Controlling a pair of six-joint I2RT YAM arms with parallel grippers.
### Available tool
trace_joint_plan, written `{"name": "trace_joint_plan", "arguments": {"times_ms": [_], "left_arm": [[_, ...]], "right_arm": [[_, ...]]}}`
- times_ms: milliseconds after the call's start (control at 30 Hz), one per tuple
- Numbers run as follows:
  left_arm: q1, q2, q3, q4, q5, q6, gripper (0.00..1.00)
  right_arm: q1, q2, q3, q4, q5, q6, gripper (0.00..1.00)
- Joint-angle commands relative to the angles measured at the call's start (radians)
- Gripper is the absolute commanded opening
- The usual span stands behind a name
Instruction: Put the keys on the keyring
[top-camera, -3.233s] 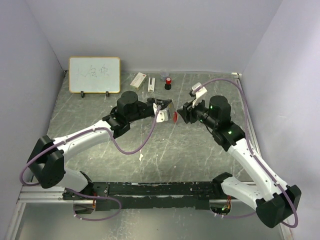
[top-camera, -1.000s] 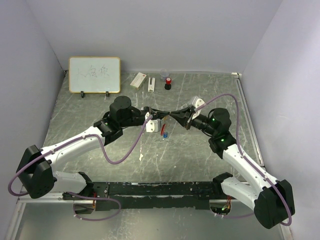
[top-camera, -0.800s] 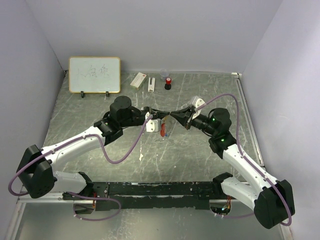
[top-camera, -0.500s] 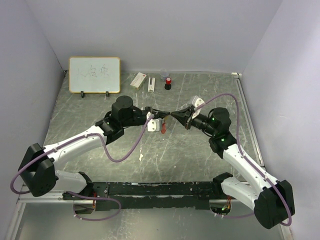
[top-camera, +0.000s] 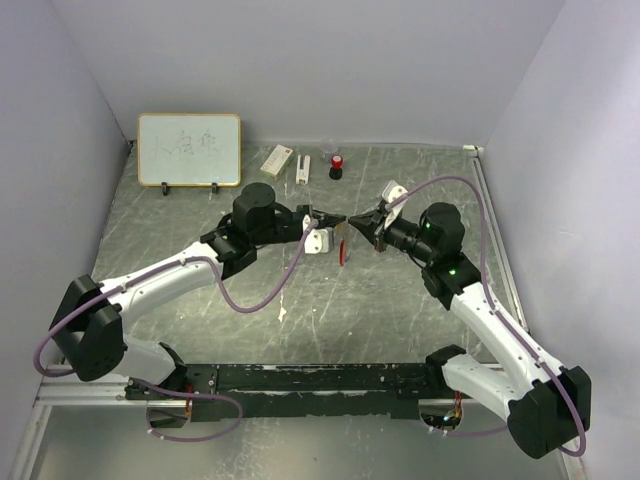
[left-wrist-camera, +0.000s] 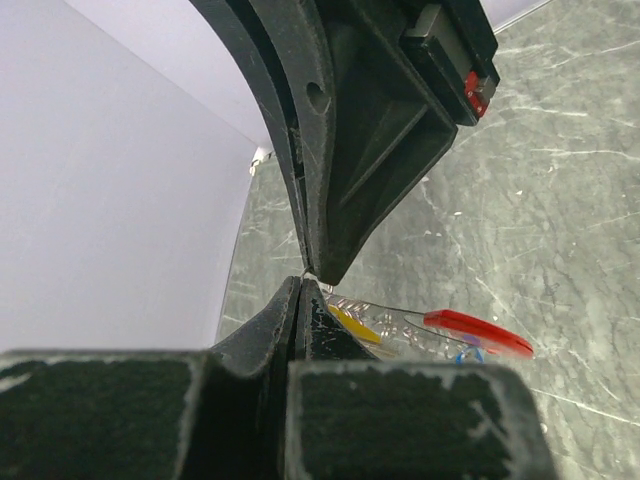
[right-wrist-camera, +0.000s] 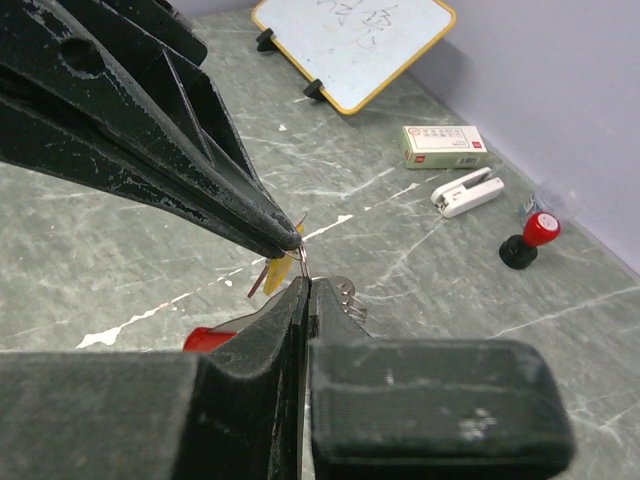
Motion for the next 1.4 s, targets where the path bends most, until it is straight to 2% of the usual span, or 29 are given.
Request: {"name": "trace_joint_plan", "arguments": {"times_ms": [0,700,1133,1167,1233,1267,1367], "left_arm": [[0.004,0.026,0.050,-0.037,-0.005,0.032,0.07],[0.010,0.049,0.107,-0.093,0.026,0.074,0.07],[0.009,0.066,0.121,-0.105,0.032,0.078,0.07],[0.009,0.065,0.119,-0.101,0.027,0.075,0.07],[0.009,0.060,0.113,-0.092,0.015,0.069,0.07],[0.009,0.056,0.110,-0.087,0.007,0.066,0.07],[0.010,0.046,0.104,-0.087,0.004,0.064,0.07]], "right_arm": [[0.001,0.015,0.073,-0.068,0.000,-0.020,0.00],[0.085,0.134,0.269,-0.351,0.138,-0.047,0.00],[0.165,0.202,0.351,-0.454,0.206,-0.066,0.00],[0.166,0.197,0.346,-0.446,0.202,-0.063,0.05],[0.166,0.173,0.326,-0.417,0.196,-0.053,0.26],[0.166,0.152,0.308,-0.390,0.198,-0.043,0.33],[0.166,0.085,0.249,-0.320,0.244,-0.009,0.42]]}}
